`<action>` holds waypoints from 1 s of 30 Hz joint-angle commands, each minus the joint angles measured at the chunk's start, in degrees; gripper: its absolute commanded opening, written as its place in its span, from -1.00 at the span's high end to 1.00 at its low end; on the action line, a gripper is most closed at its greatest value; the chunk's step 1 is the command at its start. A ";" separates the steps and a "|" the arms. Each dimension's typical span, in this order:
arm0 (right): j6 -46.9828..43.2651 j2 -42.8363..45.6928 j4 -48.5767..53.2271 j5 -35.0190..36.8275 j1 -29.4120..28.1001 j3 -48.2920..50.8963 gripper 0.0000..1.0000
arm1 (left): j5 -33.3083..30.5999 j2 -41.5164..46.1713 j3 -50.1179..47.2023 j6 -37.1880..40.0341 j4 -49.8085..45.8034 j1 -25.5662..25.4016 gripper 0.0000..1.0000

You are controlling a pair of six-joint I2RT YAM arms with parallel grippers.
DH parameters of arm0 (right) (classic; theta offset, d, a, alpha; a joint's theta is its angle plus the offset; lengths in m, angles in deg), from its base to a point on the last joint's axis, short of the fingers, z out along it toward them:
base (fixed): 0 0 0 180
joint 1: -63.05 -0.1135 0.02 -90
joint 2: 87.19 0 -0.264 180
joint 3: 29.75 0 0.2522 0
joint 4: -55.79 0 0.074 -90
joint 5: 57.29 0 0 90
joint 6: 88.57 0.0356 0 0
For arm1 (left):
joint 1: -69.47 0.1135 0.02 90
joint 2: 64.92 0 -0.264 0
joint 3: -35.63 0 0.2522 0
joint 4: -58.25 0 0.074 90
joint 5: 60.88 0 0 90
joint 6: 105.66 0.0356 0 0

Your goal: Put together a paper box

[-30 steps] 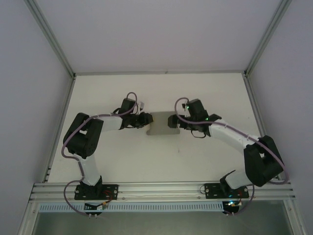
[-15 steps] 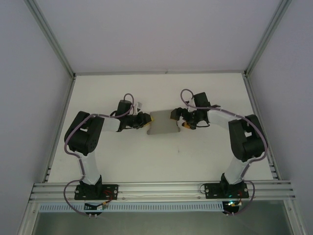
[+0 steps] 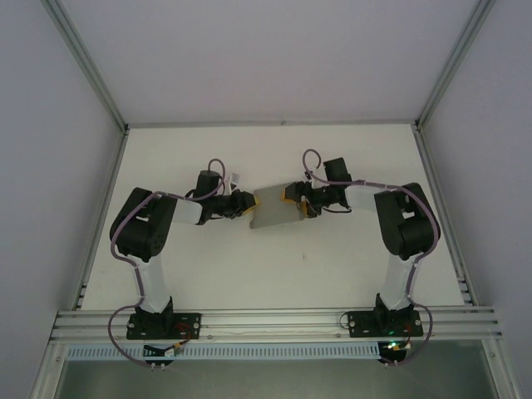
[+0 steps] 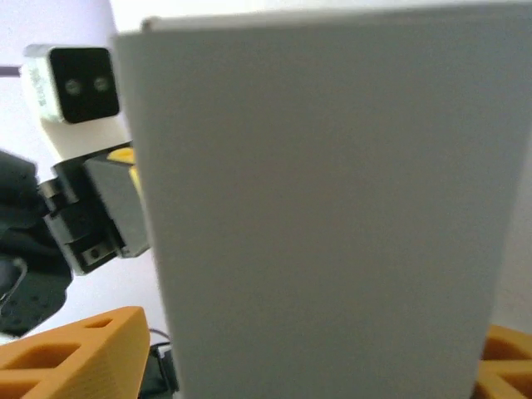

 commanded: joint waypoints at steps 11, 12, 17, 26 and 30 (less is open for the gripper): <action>0.34 2.40 -3.42 -1.21 0.39 0.87 0.17 | 0.77 6.22 3.00 6.57 -5.67 -0.21 -0.32; 0.34 3.35 -3.23 -0.38 0.61 1.30 0.17 | 0.02 8.09 3.35 8.55 -7.28 -0.51 -0.46; 2.37 7.23 7.99 3.72 0.58 -0.87 0.11 | -19.16 21.83 3.80 29.94 -20.11 -7.67 -1.00; 14.45 8.20 23.48 -2.80 4.23 -7.00 0.16 | -46.74 34.02 -1.33 61.28 -22.62 -26.86 -1.00; 19.49 9.13 24.16 -7.49 6.75 -6.65 0.16 | -52.75 31.93 2.23 67.31 -31.56 -29.72 -1.00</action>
